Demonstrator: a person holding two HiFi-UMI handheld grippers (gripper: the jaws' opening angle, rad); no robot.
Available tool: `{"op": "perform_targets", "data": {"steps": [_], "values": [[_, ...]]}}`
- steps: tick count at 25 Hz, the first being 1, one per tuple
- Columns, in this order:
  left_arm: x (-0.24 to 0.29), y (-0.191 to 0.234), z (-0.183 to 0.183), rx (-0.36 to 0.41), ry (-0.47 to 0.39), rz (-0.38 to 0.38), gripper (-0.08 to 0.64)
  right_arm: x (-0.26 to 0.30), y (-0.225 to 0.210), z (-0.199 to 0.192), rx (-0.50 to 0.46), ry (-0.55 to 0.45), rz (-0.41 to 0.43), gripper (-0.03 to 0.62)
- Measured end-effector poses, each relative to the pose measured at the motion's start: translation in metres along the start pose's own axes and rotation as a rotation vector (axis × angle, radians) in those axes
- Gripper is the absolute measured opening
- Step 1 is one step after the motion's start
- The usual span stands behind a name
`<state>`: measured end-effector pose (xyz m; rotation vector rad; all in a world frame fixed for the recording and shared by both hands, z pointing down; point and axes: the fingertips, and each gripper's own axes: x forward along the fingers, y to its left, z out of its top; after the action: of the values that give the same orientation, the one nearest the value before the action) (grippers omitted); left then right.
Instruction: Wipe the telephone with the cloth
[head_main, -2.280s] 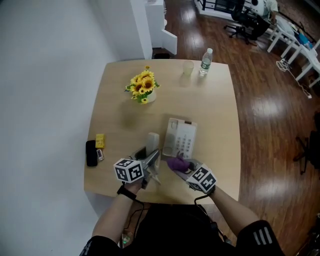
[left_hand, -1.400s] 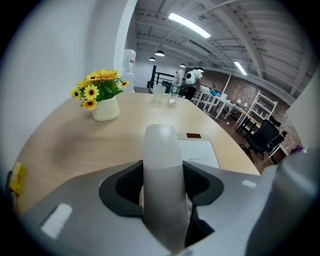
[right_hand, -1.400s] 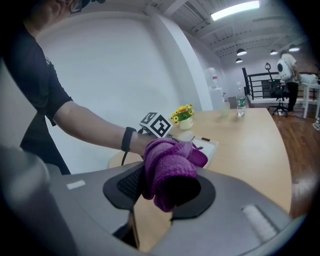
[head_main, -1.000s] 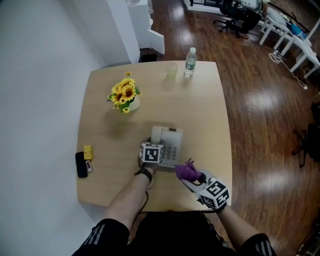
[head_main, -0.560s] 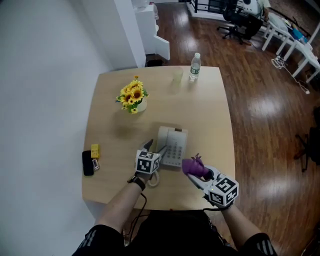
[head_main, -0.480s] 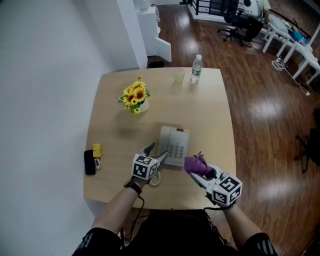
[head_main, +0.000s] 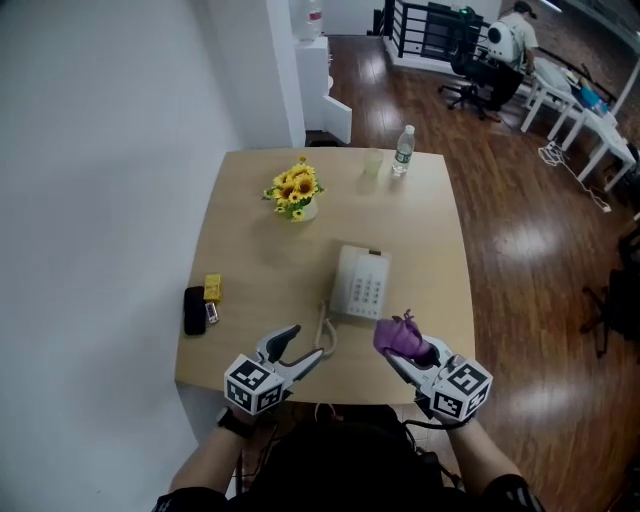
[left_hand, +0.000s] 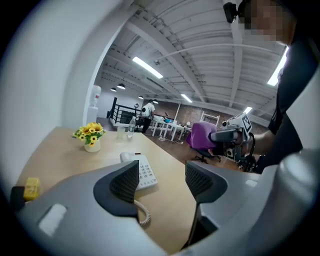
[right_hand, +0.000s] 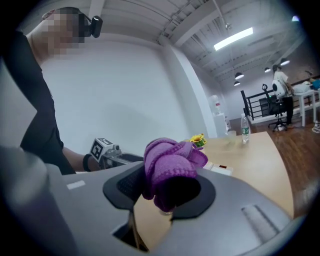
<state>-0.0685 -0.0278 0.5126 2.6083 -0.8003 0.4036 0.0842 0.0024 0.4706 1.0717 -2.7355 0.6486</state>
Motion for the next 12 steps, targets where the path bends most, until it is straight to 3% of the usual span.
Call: {"op": "perform_targets", "data": {"steps": [5,12], "values": [[-0.043,-0.028,-0.001,0.104,-0.051,-0.004,0.285,-0.01,0.041,-0.004,-0.021,-0.007,-0.027,0.152],[-0.077,-0.056,-0.005,0.143,-0.077,-0.034,0.285,-0.024,0.082,-0.011,-0.058,-0.015,-0.046,0.152]]}}
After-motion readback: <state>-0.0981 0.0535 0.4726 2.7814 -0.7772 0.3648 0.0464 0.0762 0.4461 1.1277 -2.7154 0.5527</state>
